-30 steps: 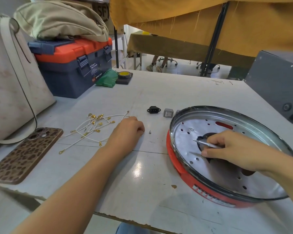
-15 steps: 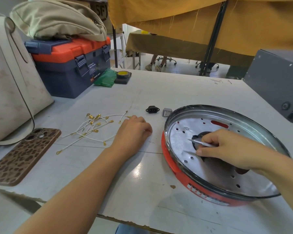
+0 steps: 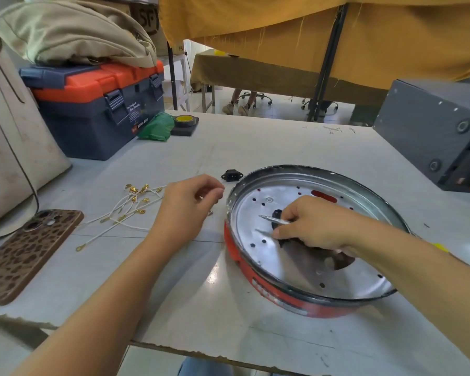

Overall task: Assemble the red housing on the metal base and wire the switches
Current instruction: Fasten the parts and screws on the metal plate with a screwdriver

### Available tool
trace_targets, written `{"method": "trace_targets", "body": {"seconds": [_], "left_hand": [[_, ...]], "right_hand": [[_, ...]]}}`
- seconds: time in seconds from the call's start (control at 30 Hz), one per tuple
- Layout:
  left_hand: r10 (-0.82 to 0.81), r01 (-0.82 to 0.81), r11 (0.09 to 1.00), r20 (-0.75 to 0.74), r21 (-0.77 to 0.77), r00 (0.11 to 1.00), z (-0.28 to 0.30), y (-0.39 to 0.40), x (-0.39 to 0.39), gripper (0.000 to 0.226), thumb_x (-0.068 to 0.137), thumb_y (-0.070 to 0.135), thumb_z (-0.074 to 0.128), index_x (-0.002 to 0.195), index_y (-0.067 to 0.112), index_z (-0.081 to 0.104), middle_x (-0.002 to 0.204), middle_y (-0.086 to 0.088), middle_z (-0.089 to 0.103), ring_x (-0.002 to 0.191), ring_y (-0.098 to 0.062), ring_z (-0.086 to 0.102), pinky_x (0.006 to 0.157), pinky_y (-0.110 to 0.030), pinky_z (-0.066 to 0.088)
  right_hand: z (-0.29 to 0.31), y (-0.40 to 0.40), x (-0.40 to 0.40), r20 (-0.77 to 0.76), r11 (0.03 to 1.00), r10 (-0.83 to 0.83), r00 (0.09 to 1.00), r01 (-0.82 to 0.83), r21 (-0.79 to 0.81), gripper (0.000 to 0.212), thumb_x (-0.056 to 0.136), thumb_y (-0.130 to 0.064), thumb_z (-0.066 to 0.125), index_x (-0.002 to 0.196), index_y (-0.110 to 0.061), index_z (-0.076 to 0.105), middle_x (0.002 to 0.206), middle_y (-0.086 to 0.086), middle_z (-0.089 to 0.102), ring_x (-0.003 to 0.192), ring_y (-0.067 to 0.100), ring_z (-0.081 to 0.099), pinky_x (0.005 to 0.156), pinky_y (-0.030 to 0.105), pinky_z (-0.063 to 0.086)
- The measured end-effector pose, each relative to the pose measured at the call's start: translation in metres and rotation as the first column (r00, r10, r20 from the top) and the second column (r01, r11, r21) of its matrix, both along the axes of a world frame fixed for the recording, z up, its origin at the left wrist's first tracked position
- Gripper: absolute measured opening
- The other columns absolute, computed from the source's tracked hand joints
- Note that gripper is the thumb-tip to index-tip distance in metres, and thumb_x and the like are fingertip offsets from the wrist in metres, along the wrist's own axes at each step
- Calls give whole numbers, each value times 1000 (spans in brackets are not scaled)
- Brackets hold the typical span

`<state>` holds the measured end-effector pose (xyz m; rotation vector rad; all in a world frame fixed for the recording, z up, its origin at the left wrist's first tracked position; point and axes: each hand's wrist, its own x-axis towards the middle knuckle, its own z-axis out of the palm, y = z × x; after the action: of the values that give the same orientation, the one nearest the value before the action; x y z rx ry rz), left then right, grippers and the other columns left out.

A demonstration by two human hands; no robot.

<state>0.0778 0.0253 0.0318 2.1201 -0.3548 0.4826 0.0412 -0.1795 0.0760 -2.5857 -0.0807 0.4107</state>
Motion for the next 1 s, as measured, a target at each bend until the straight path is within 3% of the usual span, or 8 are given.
{"method": "trace_targets", "body": {"seconds": [0.27,0.47,0.57,0.63,0.7,0.77,0.87,1.0], "left_hand": [[-37,39,998,27,-51,999,22,2,-21,19,85,15,65,81,34,64,76,16,67,72,-2,61,70,-20,49],[-171,173,983,-39,57,985,35,-11,-33,17,85,21,64,83,36,69,80,18,69,78,-3,62,70,-15,50],[-221,224,974,-103,19,970,38,-24,-34,12,84,18,66,86,28,72,76,11,71,74,-6,65,72,-20,52],[-250,252,968,-118,5,961,41,-34,-34,9,83,16,67,87,21,73,75,5,71,73,-9,66,75,-26,53],[-275,277,961,-118,1,954,44,-42,-35,6,82,16,68,86,19,72,74,4,70,71,-11,65,72,-26,54],[-312,316,948,-114,21,943,45,-48,-39,6,81,16,69,82,21,72,70,5,69,67,-9,63,63,-21,52],[-373,390,913,-144,120,917,42,-57,-49,7,81,22,66,80,26,71,70,7,69,68,-10,63,64,-23,51],[-378,407,880,-160,244,912,34,-66,-55,10,84,20,65,79,27,70,72,10,67,73,-7,60,67,-21,48]], "right_hand": [[-5,21,6,91,997,-30,995,23,79,23,84,-28,68,76,-7,65,53,1,46,46,12,39,31,13,24],[5,9,5,275,1000,10,961,-3,-23,32,86,-31,63,65,-7,62,57,6,56,55,21,47,48,26,36],[13,-3,3,291,943,-100,951,-3,333,20,86,-26,65,76,-10,72,70,3,72,63,15,63,62,25,49],[17,-10,-1,255,860,-115,960,-32,509,15,86,-20,65,78,-10,71,67,0,72,48,-3,56,47,5,40],[19,-19,-4,236,829,-100,967,-50,557,13,87,-15,64,81,-4,71,68,5,72,41,-6,51,41,1,33],[20,-31,-6,236,866,-60,970,-67,495,11,86,-14,65,80,-7,72,69,4,72,44,-5,52,45,3,36],[19,-51,-8,216,977,74,974,-115,182,8,83,-25,69,78,-21,75,70,-3,69,61,4,54,58,17,39],[16,-62,-14,150,982,186,971,-182,-43,6,81,-33,69,80,-29,74,72,-11,64,67,10,53,55,18,37]]}}
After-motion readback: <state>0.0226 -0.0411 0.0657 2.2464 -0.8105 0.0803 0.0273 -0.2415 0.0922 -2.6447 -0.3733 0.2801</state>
